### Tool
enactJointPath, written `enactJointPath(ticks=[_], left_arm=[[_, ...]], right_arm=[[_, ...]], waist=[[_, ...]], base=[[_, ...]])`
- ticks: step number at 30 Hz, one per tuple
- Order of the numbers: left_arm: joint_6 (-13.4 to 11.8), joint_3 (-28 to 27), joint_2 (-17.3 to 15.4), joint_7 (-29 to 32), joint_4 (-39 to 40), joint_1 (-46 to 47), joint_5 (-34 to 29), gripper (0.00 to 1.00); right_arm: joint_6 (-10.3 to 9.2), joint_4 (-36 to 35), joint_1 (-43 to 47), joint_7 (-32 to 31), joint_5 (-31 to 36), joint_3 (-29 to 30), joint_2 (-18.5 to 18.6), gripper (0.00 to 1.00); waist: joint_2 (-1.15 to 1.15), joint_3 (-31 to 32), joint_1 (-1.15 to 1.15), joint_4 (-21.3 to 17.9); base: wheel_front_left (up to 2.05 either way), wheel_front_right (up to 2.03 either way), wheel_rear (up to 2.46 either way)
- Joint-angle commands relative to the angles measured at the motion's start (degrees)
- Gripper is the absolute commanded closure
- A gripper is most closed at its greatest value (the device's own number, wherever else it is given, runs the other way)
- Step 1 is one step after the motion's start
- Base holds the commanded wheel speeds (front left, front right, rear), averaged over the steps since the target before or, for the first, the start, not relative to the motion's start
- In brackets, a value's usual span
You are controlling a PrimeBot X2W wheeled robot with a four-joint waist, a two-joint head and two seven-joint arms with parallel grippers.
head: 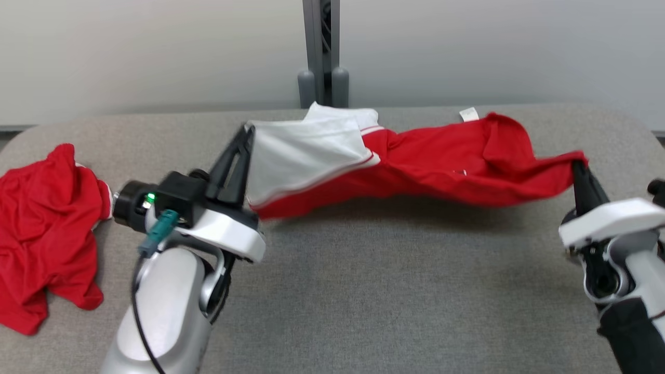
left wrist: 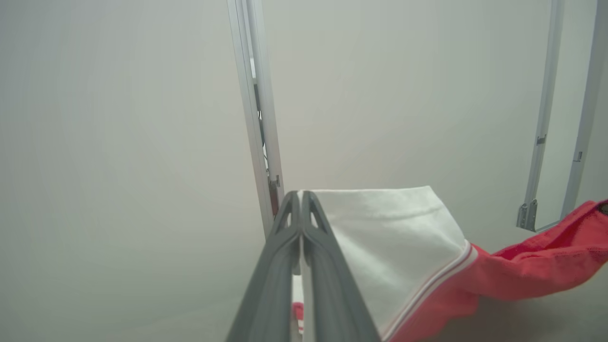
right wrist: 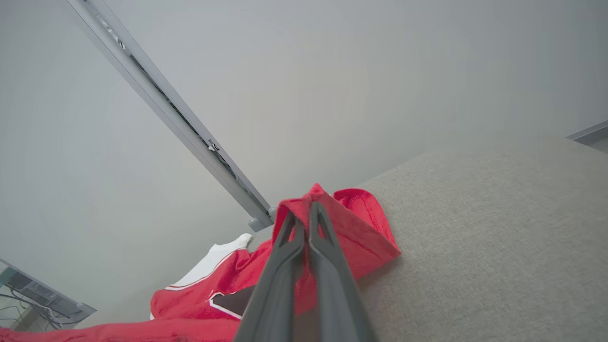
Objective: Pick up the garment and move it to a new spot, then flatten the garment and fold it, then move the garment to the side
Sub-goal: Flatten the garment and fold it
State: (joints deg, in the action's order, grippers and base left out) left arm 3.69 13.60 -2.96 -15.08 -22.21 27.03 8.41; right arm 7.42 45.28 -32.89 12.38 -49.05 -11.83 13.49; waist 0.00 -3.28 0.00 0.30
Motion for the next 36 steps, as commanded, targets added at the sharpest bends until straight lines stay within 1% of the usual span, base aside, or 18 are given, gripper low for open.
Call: enactJointPath(ticks=[1, 4, 7, 12, 19, 24, 27, 30, 36], left_arm=[[-0.4, -1.1, -0.5, 0.0, 2.0, -0.9, -0.6, 1.00], [-0.4, -3.5, -0.4, 0.0, 7.2, -0.3, -1.3, 1.00], [-0.5, -5.6, -0.4, 0.0, 10.5, 0.8, -1.9, 1.00], [-0.2, -7.4, -0.3, 0.0, 11.1, 1.8, -2.1, 1.00], [0.1, -9.0, -0.2, 0.0, 10.4, 1.0, -2.2, 1.00], [0.9, -9.1, -0.1, 0.0, 9.0, 1.9, -2.6, 1.00], [1.7, -8.5, -0.6, 0.0, 7.4, 4.8, -3.1, 1.00], [2.6, -7.3, -2.2, 0.0, 3.7, 10.3, -4.0, 1.00], [3.7, -4.3, -5.4, 0.0, -4.6, 30.0, -4.3, 1.00]], right_arm=[[0.13, -0.8, -1.1, -1.0, -1.9, 0.1, 0.6, 1.00], [0.13, -2.2, -4.1, -3.2, -5.5, 0.8, 1.0, 1.00], [0.13, -2.6, -7.0, -4.3, -7.8, 1.6, 1.3, 1.00], [0.13, -1.4, -10.1, -4.6, -8.6, 2.4, 1.4, 1.00], [0.13, 1.2, -12.6, -6.5, -12.2, 5.8, -0.8, 1.00], [0.13, 2.4, -14.6, -7.0, -11.7, 7.0, -1.7, 1.00], [0.13, 3.4, -17.7, -7.5, -10.4, 7.4, -1.5, 1.00], [0.13, 5.0, -22.8, -8.2, -8.8, 8.1, -1.1, 1.00], [0.13, 8.8, -39.7, -8.3, -5.1, 8.9, -1.1, 1.00]], waist=[[0.00, 1.7, 0.00, 0.2], [0.00, 2.7, 0.00, 0.1], [0.00, 3.4, 0.00, 0.0], [0.00, 4.1, 0.00, -0.2], [0.00, 4.4, 0.00, -0.8], [0.00, 3.1, 0.00, -1.6], [0.00, 0.6, 0.00, -1.9], [0.00, -3.7, 0.00, -2.1], [0.00, -16.4, 0.00, -2.9]], base=[[0.00, 0.00, 0.00], [0.00, 0.00, 0.00], [0.00, 0.00, 0.00], [0.00, 0.00, 0.00], [0.00, 0.00, 0.00], [0.00, 0.00, 0.00], [0.00, 0.00, 0.00], [0.00, 0.00, 0.00], [0.00, 0.00, 0.00]])
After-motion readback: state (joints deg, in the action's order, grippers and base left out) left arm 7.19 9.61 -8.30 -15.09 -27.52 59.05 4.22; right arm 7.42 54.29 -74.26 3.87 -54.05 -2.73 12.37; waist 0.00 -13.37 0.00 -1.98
